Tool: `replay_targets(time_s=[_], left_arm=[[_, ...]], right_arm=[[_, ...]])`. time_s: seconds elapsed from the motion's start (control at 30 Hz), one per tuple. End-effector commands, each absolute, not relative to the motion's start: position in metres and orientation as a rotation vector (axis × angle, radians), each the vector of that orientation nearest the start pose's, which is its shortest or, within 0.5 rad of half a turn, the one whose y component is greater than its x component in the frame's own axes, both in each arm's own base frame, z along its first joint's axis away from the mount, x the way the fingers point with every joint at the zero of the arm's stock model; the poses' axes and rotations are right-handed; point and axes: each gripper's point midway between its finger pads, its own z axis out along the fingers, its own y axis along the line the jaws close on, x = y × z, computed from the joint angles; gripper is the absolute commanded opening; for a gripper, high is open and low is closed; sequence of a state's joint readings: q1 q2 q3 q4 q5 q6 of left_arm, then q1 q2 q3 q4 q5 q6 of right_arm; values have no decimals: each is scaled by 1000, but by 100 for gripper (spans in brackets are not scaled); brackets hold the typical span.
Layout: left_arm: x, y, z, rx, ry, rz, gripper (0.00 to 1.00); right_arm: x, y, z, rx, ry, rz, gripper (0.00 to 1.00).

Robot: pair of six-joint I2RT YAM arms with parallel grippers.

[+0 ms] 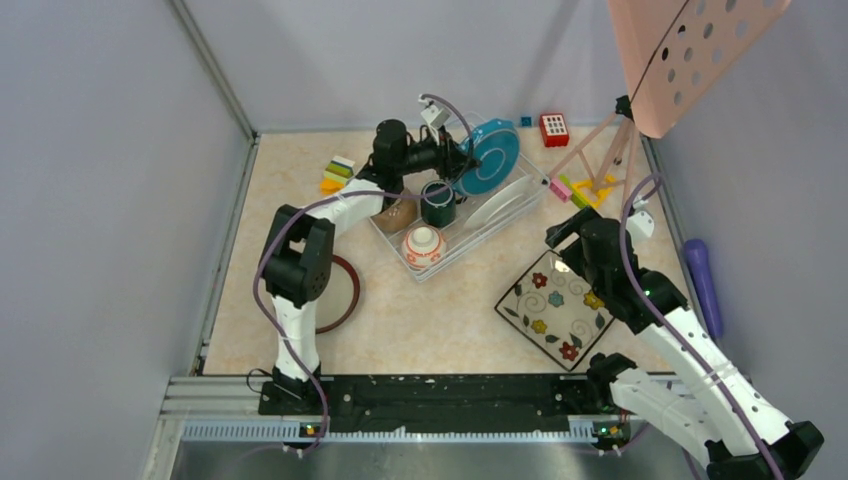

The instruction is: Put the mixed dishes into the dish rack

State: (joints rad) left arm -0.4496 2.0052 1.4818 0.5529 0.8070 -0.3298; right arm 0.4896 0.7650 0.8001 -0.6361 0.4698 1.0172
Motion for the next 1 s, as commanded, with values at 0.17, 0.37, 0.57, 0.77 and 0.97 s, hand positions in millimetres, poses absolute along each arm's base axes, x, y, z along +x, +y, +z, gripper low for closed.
replay_targets(time_s=[0.17, 0.37, 0.57, 0.77, 0.97], left_arm=[[456, -383, 260, 1002, 1375, -1077, 0], [439, -398, 239, 1132, 1363, -1026, 2], [435, -404, 235, 1155, 1378, -985, 39], [434, -404, 249, 1123, 1382, -1001, 67], [430, -396, 283, 1062, 1366, -978, 68]], right_arm=[[261, 83, 225, 809, 1915, 424, 77], [262, 86, 224, 805, 1919, 432, 77], [261, 85, 226, 804, 1917, 437, 77], [256, 85, 219, 770, 1957, 412, 80], [247, 80, 195, 781, 2056, 324, 83]])
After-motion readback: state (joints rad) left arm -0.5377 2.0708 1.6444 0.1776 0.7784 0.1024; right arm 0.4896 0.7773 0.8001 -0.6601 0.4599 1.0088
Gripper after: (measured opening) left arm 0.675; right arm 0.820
